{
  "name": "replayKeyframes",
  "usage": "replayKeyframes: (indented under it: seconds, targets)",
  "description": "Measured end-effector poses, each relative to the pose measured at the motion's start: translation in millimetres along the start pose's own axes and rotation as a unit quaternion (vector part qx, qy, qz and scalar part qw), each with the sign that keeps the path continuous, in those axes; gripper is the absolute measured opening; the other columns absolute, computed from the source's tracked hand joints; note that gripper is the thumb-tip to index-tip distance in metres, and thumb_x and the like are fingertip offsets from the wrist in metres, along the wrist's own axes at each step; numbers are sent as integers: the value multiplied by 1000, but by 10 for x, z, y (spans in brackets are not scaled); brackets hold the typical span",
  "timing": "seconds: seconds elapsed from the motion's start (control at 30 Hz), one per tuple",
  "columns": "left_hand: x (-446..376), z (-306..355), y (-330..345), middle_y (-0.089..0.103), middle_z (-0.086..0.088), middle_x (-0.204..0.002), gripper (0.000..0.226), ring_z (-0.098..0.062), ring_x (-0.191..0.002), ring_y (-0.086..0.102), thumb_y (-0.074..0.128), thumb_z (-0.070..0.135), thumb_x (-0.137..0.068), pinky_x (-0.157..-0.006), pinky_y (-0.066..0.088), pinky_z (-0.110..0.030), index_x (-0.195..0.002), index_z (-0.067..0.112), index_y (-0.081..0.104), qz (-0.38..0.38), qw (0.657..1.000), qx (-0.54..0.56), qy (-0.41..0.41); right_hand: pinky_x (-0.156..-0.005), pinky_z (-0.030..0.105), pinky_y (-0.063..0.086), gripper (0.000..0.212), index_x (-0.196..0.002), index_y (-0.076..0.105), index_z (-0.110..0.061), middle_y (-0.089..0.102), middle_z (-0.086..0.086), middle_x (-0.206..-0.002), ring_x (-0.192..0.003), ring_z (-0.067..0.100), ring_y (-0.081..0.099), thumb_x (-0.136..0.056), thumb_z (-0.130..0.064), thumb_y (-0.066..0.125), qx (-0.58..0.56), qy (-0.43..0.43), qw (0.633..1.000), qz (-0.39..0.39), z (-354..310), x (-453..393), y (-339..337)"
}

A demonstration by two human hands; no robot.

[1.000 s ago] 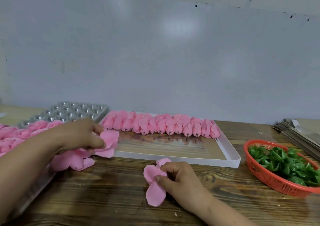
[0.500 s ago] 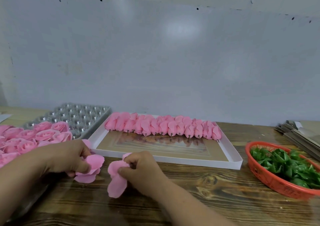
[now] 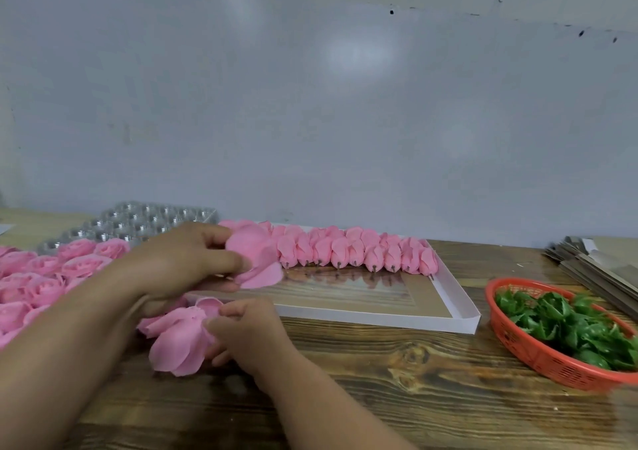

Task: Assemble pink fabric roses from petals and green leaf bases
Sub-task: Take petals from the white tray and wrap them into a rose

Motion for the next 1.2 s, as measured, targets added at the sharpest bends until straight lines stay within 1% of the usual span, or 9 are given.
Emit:
replayKeyframes:
  seconds: [0.13,0.23,0.37,0.57,0.7,0.8,0.9,1.03,1.2]
  targets:
    - [-152,11,607,57,-15,-75,10,-15,-51,58,55,-8,-88,-45,56,-27,-89,1,61,-38,982,172,-63,-43,19,43,20,-83,70,-9,58,11,-69,-48,10,52,-89,-5,52,-16,-84,996,36,-67,182,-350]
    - [-309,-86,971,54,-10,-69,17,-13,-49,60,53,-5,-89,-45,54,-26,-81,9,53,-47,955,277,-97,-42,19,38,14,-84,66,8,55,13,-61,-45,12,47,-87,-3,57,26,-93,992,84,-16,410,-787]
    - [-396,-286,1393,66,-19,-78,7,-22,-55,67,54,-2,-89,-50,58,-33,-95,-1,57,-75,906,379,-175,-43,20,38,26,-63,60,-15,52,0,-49,-39,7,46,-84,0,60,118,-128,968,182,-33,787,-1429]
    - [-380,-491,1743,64,-8,-61,1,-17,-65,52,59,10,-87,-58,40,-26,-88,10,58,-76,881,402,-239,-54,22,43,23,-66,63,-17,56,-1,-55,-54,7,50,-79,1,66,155,-257,896,327,-106,1221,-1844]
    - [-336,-557,1849,60,-15,-80,16,-18,-66,48,56,13,-90,-48,46,-27,-103,3,59,-78,867,430,-238,-55,22,46,17,-78,65,-20,59,-7,-66,-57,7,52,-72,-10,77,257,-323,838,356,-144,1282,-1721]
    - [-285,-569,1932,67,-17,-74,21,-21,-62,57,58,9,-85,-49,49,-28,-103,-1,61,-91,853,458,-235,-55,24,47,19,-85,66,-12,59,-5,-72,-59,9,54,-71,-23,71,332,-352,795,365,-217,1310,-1657]
    - [-246,-555,1970,69,-19,-73,41,-23,-55,64,64,6,-66,-51,55,-30,-106,-4,61,-113,846,470,-226,-55,30,48,18,-85,66,-8,60,0,-74,-63,15,58,-72,-19,70,379,-376,756,378,-273,1385,-1650]
    - [-208,-541,2013,68,-22,-85,54,-24,-70,62,66,7,-61,-59,58,-35,-113,-6,60,-155,859,441,-209,-56,27,49,19,-84,68,-6,60,-2,-74,-64,11,57,-69,-18,72,402,-377,742,381,-282,1430,-1683]
    - [-164,-521,2028,71,-19,-88,28,-21,-63,67,56,6,-86,-59,58,-34,-111,-4,62,-198,871,404,-197,-57,24,48,16,-82,69,-5,59,-1,-75,-66,8,56,-70,-15,72,396,-382,752,363,-275,1464,-1708]
Point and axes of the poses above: each hand's wrist, its own x-axis away from the middle knuckle, its own y-axis out of the palm, z = x × y, the point moved 7 cm from there along -x, towards the middle knuckle
